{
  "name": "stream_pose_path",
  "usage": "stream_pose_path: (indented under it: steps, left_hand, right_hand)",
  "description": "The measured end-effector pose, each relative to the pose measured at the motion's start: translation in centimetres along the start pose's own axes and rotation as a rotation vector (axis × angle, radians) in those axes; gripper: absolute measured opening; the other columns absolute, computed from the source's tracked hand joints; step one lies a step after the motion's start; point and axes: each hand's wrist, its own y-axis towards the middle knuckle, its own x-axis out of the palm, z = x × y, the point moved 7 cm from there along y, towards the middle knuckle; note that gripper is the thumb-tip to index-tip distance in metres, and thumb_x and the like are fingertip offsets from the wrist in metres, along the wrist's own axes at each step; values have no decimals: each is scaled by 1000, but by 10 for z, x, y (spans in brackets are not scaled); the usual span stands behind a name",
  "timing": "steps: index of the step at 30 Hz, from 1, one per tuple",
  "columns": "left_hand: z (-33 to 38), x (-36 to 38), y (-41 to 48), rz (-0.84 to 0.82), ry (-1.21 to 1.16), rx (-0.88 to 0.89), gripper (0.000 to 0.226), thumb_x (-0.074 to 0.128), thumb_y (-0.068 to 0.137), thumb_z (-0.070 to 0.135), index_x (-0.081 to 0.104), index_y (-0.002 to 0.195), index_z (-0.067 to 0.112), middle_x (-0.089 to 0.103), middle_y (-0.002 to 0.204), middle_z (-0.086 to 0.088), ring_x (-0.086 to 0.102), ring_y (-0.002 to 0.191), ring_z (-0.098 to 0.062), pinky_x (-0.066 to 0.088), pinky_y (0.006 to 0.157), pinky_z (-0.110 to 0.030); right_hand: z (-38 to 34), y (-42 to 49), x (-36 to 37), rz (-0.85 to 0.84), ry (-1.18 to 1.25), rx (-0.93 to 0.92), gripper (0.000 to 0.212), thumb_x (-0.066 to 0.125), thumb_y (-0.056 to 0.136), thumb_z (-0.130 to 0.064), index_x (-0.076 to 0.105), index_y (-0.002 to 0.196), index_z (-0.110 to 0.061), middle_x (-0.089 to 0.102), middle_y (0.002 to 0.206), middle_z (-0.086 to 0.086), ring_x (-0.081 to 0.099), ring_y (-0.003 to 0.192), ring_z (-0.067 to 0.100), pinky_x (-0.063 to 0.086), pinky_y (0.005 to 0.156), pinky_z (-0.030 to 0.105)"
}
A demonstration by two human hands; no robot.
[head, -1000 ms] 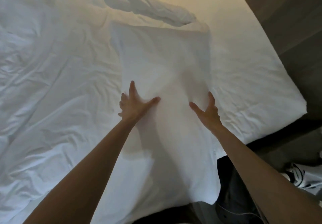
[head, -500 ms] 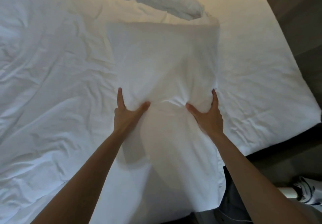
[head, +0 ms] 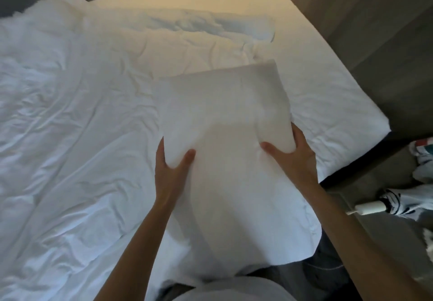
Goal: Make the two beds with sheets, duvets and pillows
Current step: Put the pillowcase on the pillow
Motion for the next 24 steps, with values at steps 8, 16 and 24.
stream_pose_path:
  steps: [8, 16, 24]
  left_hand:
    - [-15, -50, -77, -203, 30, 107, 78, 78, 79, 37, 39, 146, 30, 51, 138, 17, 51, 121, 0, 40, 103, -23]
    - [-16, -60, -158, -451, 94, 209, 81, 76, 82, 33, 32, 149, 26, 40, 137, 20, 38, 120, 9, 30, 92, -3]
    - [-33, -38, -244, -702, 272, 369, 81, 78, 77, 42, 37, 146, 31, 51, 140, 12, 51, 126, -10, 41, 108, -36]
  right_hand:
    - [31, -163, -33, 207, 61, 55, 86, 78, 68, -58, 36, 142, -42, 56, 132, -13, 54, 116, 14, 40, 92, 25]
    - [79, -302, -71, 419, 169, 183, 90, 79, 67, -59, 37, 144, -39, 54, 137, -11, 51, 126, 15, 40, 103, 29]
    - [156, -444, -90, 622, 339, 309, 88, 81, 67, -56, 37, 142, -43, 51, 121, -26, 49, 112, 0, 40, 97, 22]
